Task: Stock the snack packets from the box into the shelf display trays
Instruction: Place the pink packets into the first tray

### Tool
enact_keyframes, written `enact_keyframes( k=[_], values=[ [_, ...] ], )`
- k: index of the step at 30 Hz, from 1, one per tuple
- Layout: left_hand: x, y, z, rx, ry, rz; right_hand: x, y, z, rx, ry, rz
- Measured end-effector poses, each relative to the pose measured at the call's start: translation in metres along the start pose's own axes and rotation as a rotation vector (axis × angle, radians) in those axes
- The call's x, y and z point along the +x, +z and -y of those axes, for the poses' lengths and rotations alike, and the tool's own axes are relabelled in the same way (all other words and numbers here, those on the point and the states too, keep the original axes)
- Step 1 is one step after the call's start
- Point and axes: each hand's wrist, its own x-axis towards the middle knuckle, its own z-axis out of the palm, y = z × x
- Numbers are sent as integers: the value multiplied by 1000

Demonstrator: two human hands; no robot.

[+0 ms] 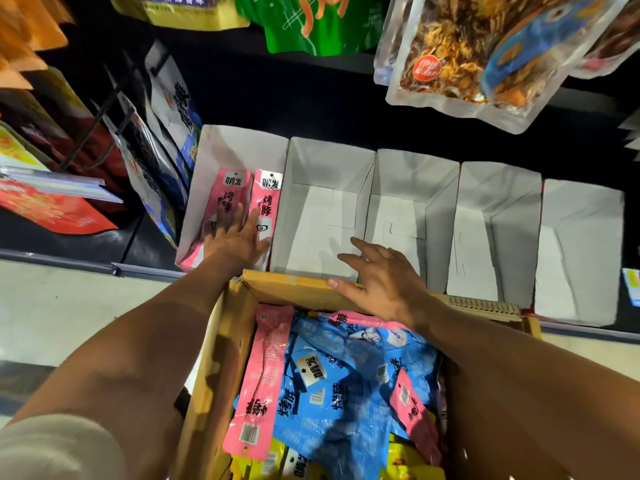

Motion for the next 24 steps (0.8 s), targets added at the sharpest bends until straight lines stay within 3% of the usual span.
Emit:
enact_keyframes(
  k=[10,18,24],
  values=[
    [-16,-31,1,-67,72,-98,-1,4,-1,-30,-5,-38],
    [-95,-48,0,-476,279,-359,-13,-5,7,-78,36,-17],
    [-189,-16,-3,-296,276,-440,-44,-10,30,-14,16,-50]
  ],
)
